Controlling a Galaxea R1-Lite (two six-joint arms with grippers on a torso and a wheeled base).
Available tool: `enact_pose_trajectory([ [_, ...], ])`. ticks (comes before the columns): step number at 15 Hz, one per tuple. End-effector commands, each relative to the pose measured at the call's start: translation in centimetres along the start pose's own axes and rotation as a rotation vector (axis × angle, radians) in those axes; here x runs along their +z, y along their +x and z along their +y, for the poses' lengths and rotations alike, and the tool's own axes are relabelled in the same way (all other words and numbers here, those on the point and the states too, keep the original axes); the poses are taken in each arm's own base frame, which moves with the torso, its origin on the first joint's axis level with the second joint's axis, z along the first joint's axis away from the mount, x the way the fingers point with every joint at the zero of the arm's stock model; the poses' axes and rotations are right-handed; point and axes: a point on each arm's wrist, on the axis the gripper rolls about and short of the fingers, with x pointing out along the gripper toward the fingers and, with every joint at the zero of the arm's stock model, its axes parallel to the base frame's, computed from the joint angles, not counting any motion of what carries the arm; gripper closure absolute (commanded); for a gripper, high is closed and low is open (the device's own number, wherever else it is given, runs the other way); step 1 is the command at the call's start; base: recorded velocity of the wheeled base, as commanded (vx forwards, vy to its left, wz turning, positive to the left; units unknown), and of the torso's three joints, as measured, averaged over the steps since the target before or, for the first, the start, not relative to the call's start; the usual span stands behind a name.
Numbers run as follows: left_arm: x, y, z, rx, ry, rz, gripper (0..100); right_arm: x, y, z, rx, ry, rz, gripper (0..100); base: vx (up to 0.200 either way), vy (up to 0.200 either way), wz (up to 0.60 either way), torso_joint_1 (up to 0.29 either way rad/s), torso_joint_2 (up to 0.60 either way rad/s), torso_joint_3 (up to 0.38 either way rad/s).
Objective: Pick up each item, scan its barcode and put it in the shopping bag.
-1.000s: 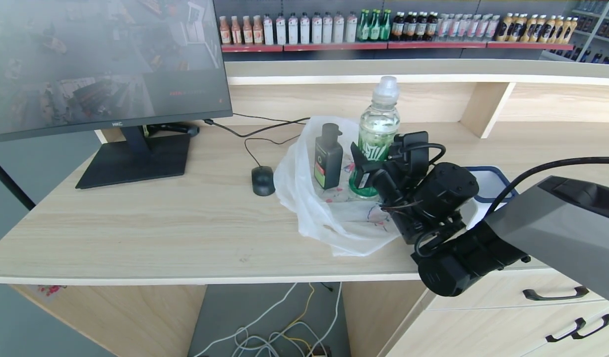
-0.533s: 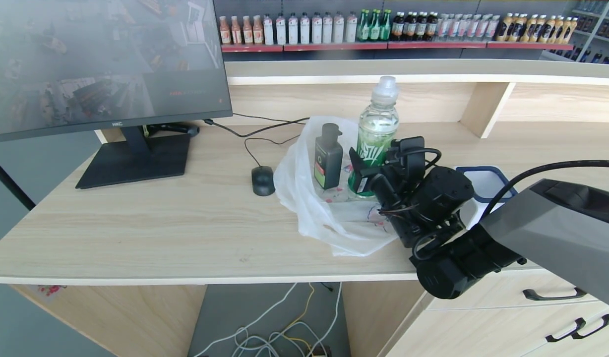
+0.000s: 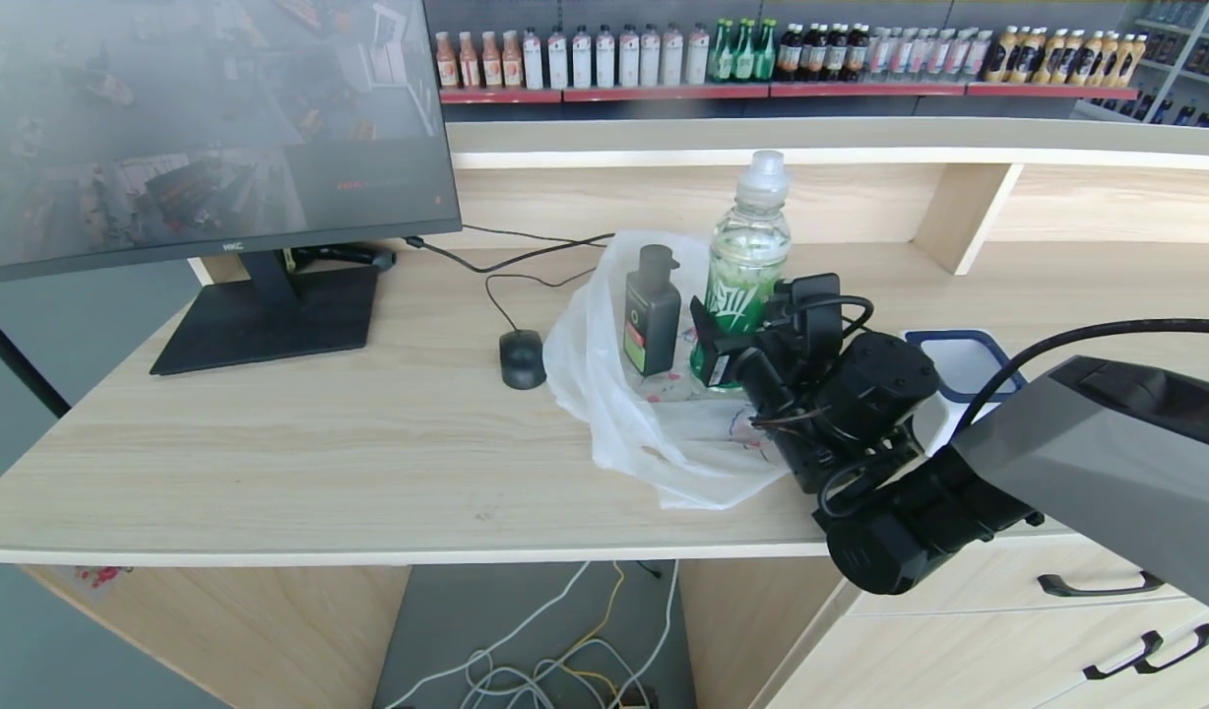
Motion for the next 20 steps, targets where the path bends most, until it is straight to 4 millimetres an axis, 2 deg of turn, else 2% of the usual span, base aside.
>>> enact_pose_trajectory([
  [1,0.0,0.0,0.0,0.001,0.0,-0.001,0,0.0,0.0,0.0,-0.001,0.001,-0.006,0,0.0,0.0,0.0,0.0,0.0,0.0],
  [11,0.0,0.0,0.0,0.001,0.0,-0.001,0,1.4,-0.3,-0.1,-0.006,0.031,-0.025,0,0.0,0.0,0.0,0.0,0.0,0.0],
  [16,0.0,0.0,0.0,0.001,0.0,-0.001,0,4.9,-1.8,-0.7,-0.003,0.044,-0.056,0,0.0,0.0,0.0,0.0,0.0,0.0],
  [20,0.0,0.0,0.0,0.001,0.0,-0.001,0,9.0,-5.1,-1.0,0.024,0.061,-0.078,0,0.0,0.0,0.0,0.0,0.0,0.0],
])
